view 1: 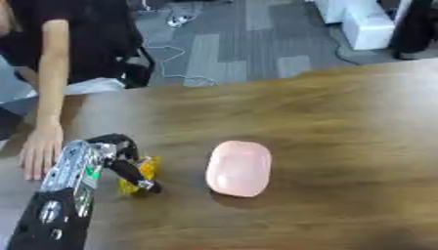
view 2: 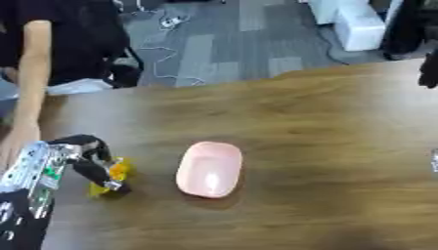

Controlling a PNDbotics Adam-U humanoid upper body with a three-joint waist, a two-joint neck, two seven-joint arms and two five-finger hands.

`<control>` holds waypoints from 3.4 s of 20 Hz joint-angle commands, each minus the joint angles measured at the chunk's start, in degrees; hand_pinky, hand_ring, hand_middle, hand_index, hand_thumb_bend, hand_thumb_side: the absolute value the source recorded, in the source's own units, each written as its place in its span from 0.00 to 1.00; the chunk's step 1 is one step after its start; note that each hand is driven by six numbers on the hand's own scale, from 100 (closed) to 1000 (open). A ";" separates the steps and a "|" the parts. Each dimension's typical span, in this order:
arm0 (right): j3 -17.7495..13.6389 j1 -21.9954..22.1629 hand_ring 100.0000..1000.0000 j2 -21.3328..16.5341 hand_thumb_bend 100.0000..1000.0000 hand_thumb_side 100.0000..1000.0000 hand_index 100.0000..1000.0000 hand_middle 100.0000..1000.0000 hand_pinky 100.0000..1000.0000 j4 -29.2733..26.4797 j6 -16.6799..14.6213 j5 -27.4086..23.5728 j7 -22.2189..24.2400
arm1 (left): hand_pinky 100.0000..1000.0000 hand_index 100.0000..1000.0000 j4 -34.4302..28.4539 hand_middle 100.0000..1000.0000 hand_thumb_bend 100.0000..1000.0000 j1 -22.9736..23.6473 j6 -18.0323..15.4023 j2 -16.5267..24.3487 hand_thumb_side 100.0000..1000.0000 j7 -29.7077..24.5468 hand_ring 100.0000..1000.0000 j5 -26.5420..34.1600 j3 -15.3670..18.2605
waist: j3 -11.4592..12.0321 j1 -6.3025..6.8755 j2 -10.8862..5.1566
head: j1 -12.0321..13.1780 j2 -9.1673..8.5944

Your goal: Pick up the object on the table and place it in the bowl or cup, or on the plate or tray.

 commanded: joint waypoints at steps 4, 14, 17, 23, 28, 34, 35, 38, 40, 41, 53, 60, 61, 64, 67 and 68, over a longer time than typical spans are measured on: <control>-0.54 -0.25 0.15 -1.25 0.00 1.00 0.64 0.25 0.00 -0.77 -0.11 0.16 -0.06 | 0.49 0.72 -2.63 0.68 0.82 -1.00 3.14 0.50 0.57 0.78 0.62 -4.32 1.16 | 0.18 -0.29 -0.38 | -0.42 -0.02; -0.77 -0.40 0.15 -1.21 0.00 1.00 0.64 0.25 0.00 -0.77 -0.12 0.18 -0.27 | 0.50 0.73 0.97 0.70 0.92 -1.05 0.46 1.15 0.50 0.07 0.64 -3.30 0.59 | -0.27 -0.46 -0.30 | -1.48 -0.02; -0.90 -0.44 0.15 -1.11 0.00 1.00 0.64 0.25 0.00 -0.77 -0.10 0.26 -0.41 | 0.51 0.73 2.12 0.70 0.93 -1.21 -0.06 1.41 0.51 0.06 0.64 -2.84 0.61 | -0.48 -0.55 -0.21 | -1.83 -0.02; -1.01 -0.54 0.15 -1.09 0.00 1.00 0.64 0.25 0.00 -0.77 -0.15 0.39 -0.57 | 0.50 0.73 2.97 0.69 0.90 -1.34 -0.61 1.58 0.52 0.06 0.63 -2.04 0.31 | -0.57 -0.51 -0.05 | -2.30 -0.02; -0.93 -0.63 0.15 -1.16 0.00 1.00 0.64 0.26 0.00 -0.77 -0.29 0.32 -0.57 | 0.51 0.72 3.72 0.69 0.87 -1.20 -0.71 1.51 0.53 0.06 0.62 -1.94 0.14 | -0.24 -0.40 0.04 | -2.17 -0.02; -1.03 -0.72 0.16 -1.19 0.00 1.00 0.64 0.26 0.00 -0.77 -0.39 0.21 -0.70 | 0.50 0.72 5.15 0.68 0.87 -0.90 -0.67 1.49 0.51 0.06 0.62 -1.81 0.03 | 0.04 -0.34 0.14 | -1.83 -0.02; -1.04 -0.74 0.16 -1.18 0.00 1.00 0.64 0.26 0.00 -0.77 -0.39 0.20 -0.72 | 0.51 0.73 5.54 0.69 0.88 -0.90 -0.77 1.45 0.51 0.06 0.62 -2.05 0.00 | 0.07 -0.35 0.14 | -1.78 -0.02; -1.05 -0.79 0.16 -1.14 0.00 1.00 0.64 0.26 0.00 -0.77 -0.40 0.11 -0.77 | 0.51 0.75 8.42 0.70 0.90 -0.92 -0.43 1.43 0.50 0.06 0.63 -1.51 0.20 | 0.11 -0.37 0.12 | -1.69 -0.02; -1.06 -0.79 0.16 -1.12 0.00 1.00 0.64 0.26 0.00 -0.77 -0.40 0.09 -0.77 | 0.50 0.75 10.55 0.70 0.90 -0.96 0.02 1.39 0.55 0.13 0.63 -0.72 0.50 | 0.12 -0.39 0.15 | -1.70 -0.02; -1.06 -0.78 0.16 -1.11 0.00 1.00 0.64 0.26 0.00 -0.77 -0.41 0.09 -0.77 | 0.50 0.75 11.99 0.70 0.90 -1.00 0.29 1.42 0.55 0.49 0.63 -0.37 0.60 | 0.11 -0.40 0.18 | -1.69 -0.02; -1.11 -0.66 0.16 -1.16 0.00 1.00 0.64 0.26 0.00 -0.77 -0.45 0.10 -0.84 | 0.24 0.49 21.83 0.45 0.20 -1.38 2.09 1.07 0.00 16.39 0.45 -0.40 0.27 | 0.18 -0.47 -0.09 | -1.36 -0.02; -1.14 -0.70 0.16 -1.23 0.00 1.00 0.63 0.25 0.00 -0.77 -0.37 0.08 -0.87 | 0.00 0.09 23.83 0.01 0.31 -1.17 2.33 1.31 0.00 22.04 0.00 0.33 -0.52 | 0.13 -0.42 -0.17 | -1.26 -0.02; -1.15 -0.70 0.16 -1.24 0.00 1.00 0.63 0.25 0.00 -0.77 -0.35 0.07 -0.90 | 0.00 0.09 24.16 0.02 0.29 -1.19 2.33 1.35 0.00 21.89 0.01 0.54 -0.65 | 0.12 -0.41 -0.19 | -1.26 -0.02; -1.18 -0.77 0.16 -1.28 0.00 1.00 0.63 0.25 0.00 -0.77 -0.32 0.02 -1.01 | 0.00 0.06 24.96 0.00 0.43 -1.14 2.24 1.40 0.00 20.71 0.00 1.41 -0.98 | 0.08 -0.37 -0.22 | -1.25 -0.02; -1.20 -0.80 0.16 -1.30 0.00 1.00 0.63 0.25 0.00 -0.77 -0.28 0.01 -1.09 | 0.00 0.08 25.26 0.00 0.42 -1.13 2.64 1.52 0.00 19.77 0.00 2.06 -1.01 | 0.08 -0.34 -0.20 | -1.29 -0.02; -1.21 -0.79 0.16 -1.30 0.00 1.00 0.63 0.24 0.00 -0.77 -0.27 0.02 -1.10 | 0.00 0.15 25.14 0.08 0.40 -1.13 2.98 1.56 0.00 19.85 0.05 1.95 -0.93 | 0.09 -0.35 -0.18 | -1.33 -0.02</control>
